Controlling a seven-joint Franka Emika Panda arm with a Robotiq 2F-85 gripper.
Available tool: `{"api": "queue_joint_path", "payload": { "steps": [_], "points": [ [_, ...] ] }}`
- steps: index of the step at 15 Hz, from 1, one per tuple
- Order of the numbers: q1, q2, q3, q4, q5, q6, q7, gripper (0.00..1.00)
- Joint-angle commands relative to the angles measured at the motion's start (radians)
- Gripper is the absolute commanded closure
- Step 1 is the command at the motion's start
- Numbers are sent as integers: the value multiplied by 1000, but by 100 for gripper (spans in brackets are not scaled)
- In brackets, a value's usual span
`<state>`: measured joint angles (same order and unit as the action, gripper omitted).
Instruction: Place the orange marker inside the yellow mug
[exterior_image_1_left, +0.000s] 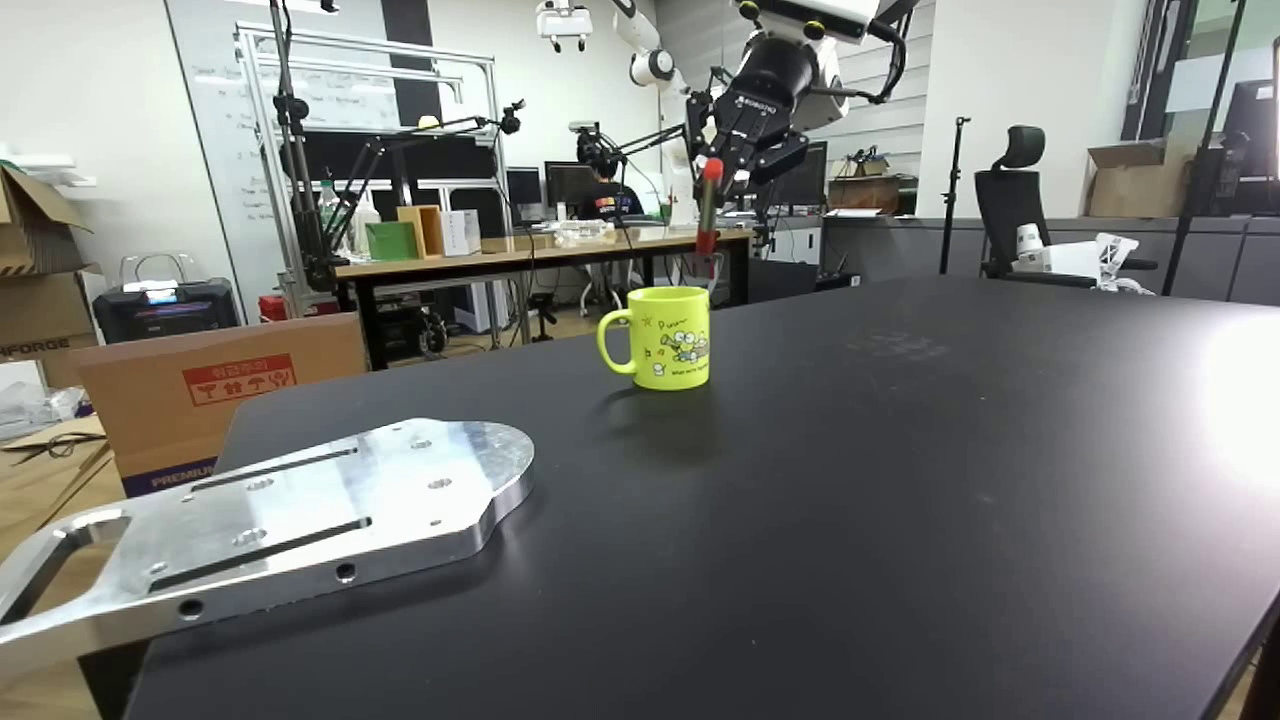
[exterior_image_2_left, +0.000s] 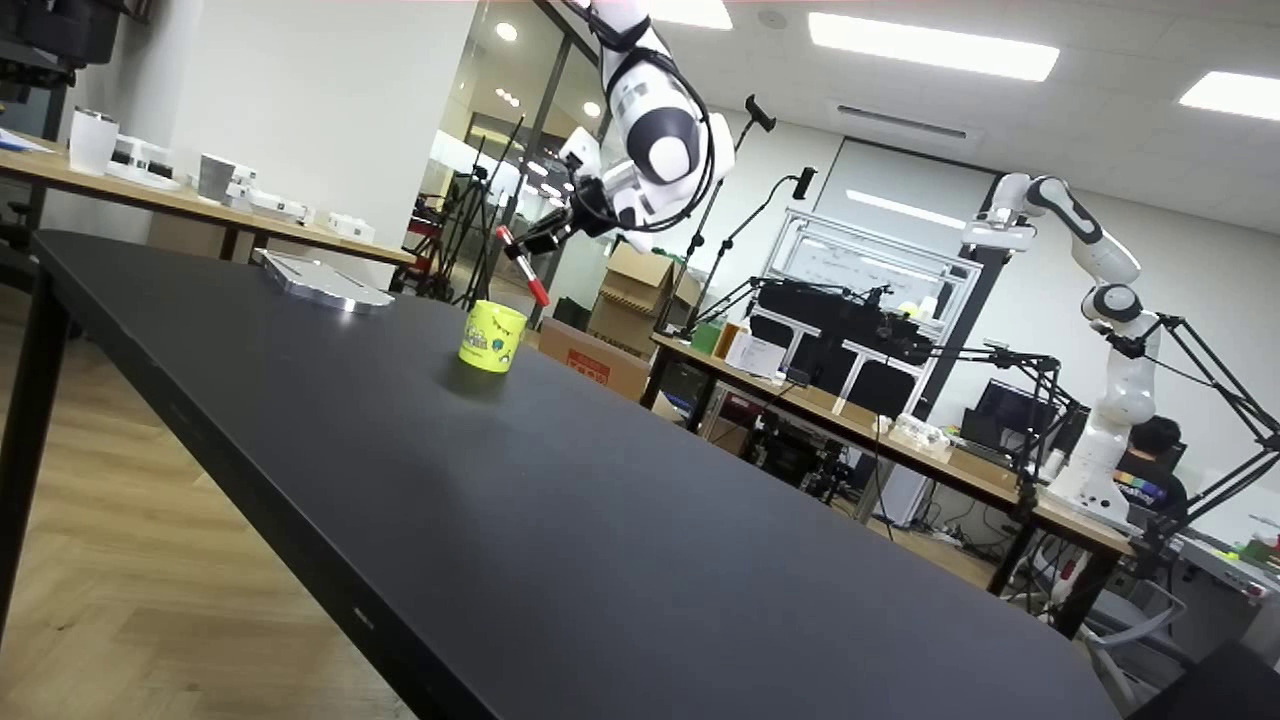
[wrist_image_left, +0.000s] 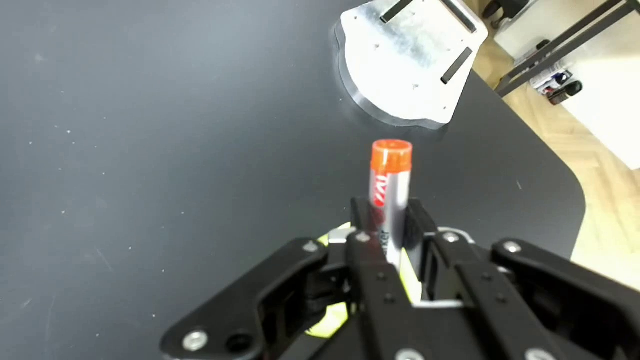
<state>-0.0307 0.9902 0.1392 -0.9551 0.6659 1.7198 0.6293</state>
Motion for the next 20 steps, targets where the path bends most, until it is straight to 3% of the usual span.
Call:
{"api": "queue_joint_path", "payload": {
  "steps": [1,16,17,18,20],
  "points": [
    [-11,95,27,124,58,-72,42,95],
    [-5,269,43,267,133,-115,41,95],
    [-3,271,43,270,130,-106,35,56],
    [-1,271,44,276,126,-109,29,55],
    [8,273,50,284,126,-106,25,42]
  ]
}}
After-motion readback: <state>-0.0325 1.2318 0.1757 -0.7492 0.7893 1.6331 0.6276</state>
